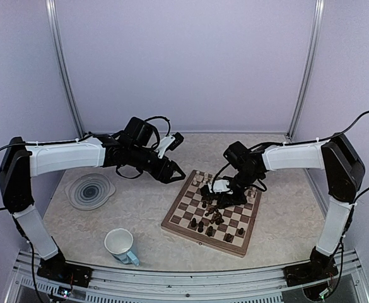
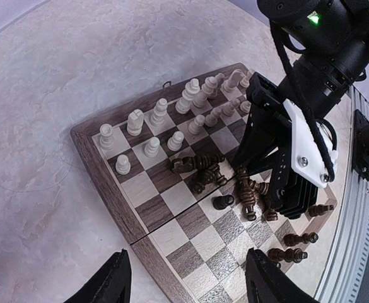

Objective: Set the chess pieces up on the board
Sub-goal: Pick up the chess pile from the chessboard, then pass from the right arm to the left, then pick up the bishop from the chess pile, then place the bishop on c8.

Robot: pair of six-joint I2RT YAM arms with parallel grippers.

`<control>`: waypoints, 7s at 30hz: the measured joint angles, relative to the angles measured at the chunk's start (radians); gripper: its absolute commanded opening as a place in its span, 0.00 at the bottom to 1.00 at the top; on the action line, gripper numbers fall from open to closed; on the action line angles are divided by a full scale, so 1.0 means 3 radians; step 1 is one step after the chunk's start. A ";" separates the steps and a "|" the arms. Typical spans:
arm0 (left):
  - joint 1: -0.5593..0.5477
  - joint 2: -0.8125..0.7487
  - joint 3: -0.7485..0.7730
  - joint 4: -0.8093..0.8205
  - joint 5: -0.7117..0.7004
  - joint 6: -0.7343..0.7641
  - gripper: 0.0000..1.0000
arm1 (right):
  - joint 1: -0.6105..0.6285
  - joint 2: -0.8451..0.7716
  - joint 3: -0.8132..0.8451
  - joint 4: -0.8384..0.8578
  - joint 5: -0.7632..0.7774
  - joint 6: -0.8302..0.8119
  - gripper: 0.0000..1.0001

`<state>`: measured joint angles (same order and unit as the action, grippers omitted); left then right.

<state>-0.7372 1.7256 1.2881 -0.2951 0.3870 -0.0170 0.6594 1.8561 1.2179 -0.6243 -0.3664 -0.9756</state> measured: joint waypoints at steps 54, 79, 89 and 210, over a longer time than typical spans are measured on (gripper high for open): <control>-0.0378 0.0692 0.0098 0.0601 0.0884 -0.0544 0.22 | -0.0103 -0.0525 0.0161 -0.0206 -0.0454 0.0596 0.11; -0.0331 0.0050 -0.0490 0.1750 0.0868 -0.0735 0.06 | -0.1092 -0.1082 -0.0395 0.1087 -0.2608 0.2524 0.60; -0.0328 -0.0001 -0.0518 0.1925 0.0849 -0.0757 0.06 | -0.0813 -0.0767 -0.0493 0.1759 -0.3305 0.3546 0.59; 0.0317 -0.0116 -0.0486 0.1277 0.0427 -0.0688 0.07 | 0.0988 -0.0706 -0.0404 -0.0538 0.0308 0.0875 0.19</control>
<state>-0.6422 1.6909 1.1423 0.0879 0.5152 -0.2234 0.9558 1.6444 1.0966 -0.7856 -0.2741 -0.7132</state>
